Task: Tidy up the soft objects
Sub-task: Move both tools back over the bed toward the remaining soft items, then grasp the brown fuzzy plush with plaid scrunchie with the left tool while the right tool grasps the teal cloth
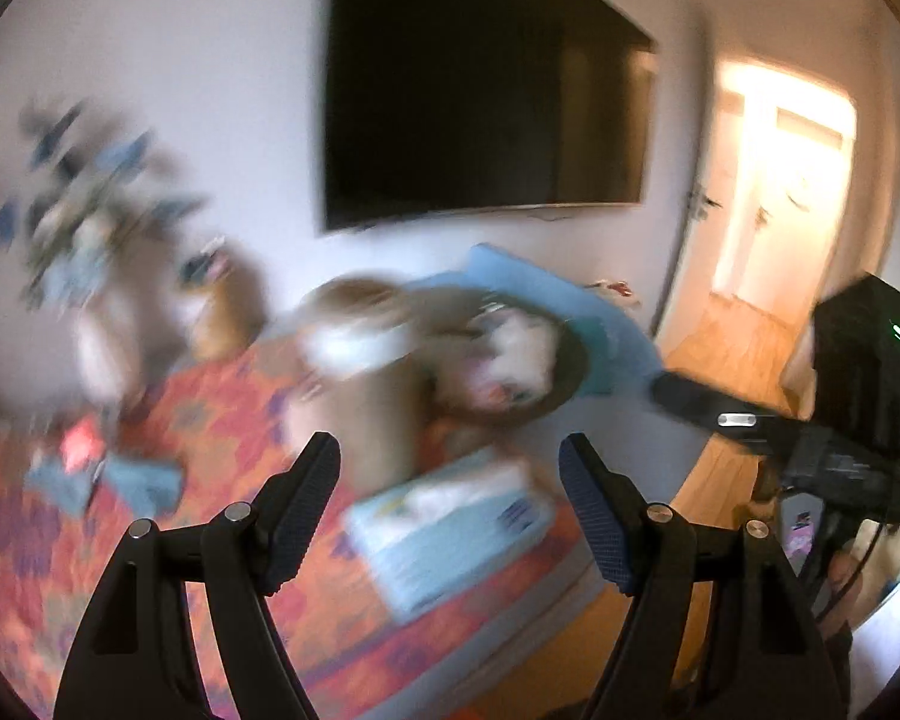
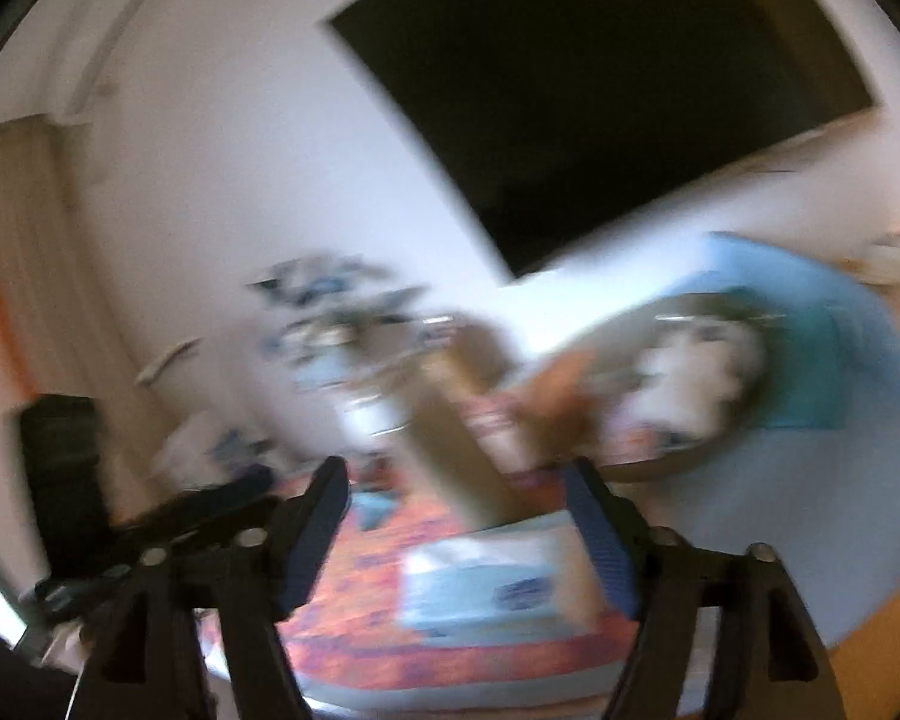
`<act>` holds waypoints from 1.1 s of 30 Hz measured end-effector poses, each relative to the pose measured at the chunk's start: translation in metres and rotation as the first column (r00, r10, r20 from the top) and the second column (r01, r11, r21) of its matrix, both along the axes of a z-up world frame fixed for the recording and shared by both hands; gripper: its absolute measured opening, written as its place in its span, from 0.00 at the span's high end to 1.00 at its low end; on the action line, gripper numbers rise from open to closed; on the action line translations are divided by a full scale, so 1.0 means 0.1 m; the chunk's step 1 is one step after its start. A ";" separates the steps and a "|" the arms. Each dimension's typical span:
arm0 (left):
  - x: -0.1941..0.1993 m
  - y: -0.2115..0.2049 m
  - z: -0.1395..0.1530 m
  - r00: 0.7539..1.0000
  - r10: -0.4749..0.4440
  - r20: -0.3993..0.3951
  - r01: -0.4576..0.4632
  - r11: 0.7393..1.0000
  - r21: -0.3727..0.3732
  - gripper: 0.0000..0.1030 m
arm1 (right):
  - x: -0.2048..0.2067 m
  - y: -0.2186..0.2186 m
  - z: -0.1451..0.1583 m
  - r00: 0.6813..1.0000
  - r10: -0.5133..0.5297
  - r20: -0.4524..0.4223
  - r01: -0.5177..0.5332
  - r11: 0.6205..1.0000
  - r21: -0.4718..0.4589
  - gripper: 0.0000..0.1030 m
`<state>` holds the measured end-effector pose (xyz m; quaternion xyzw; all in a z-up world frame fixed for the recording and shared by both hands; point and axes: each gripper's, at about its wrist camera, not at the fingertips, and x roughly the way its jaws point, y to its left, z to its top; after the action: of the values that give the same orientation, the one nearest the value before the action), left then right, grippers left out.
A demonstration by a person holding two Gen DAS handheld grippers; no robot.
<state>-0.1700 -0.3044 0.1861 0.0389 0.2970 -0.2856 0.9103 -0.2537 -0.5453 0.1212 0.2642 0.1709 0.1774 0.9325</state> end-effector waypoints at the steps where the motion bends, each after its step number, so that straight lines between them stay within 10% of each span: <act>1: 0.04 0.17 -0.03 0.999 0.031 -0.018 -0.032 0.999 -0.011 0.28 | 0.02 0.11 0.02 0.999 0.035 0.015 -0.035 0.999 -0.010 0.13; 9: 0.57 1.83 -0.46 0.915 0.361 -0.178 -0.375 0.926 -0.048 0.28 | 0.64 1.65 0.15 0.943 0.319 -0.096 -0.333 0.917 -0.220 0.11; 17: 1.06 2.92 -0.93 0.795 0.544 -0.268 -0.561 0.828 0.016 0.28 | 1.55 3.03 -0.41 0.900 0.210 -0.382 -0.391 0.775 -0.497 0.11; 28: 1.50 3.36 -1.79 0.712 0.594 -0.374 -0.614 0.786 0.079 0.28 | 2.41 3.21 -1.17 0.841 0.077 -0.535 -0.355 0.826 -0.438 0.11; 33: 1.52 3.32 -1.48 0.752 0.540 -0.378 -0.577 0.817 0.020 0.28 | 2.48 3.33 -1.09 0.837 0.092 -0.539 -0.390 0.791 -0.471 0.11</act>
<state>-0.0182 0.0275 0.0382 -0.1501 0.4450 -0.0168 0.8827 -0.0056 -0.2122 0.0120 -0.0120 0.4789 0.1677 0.8616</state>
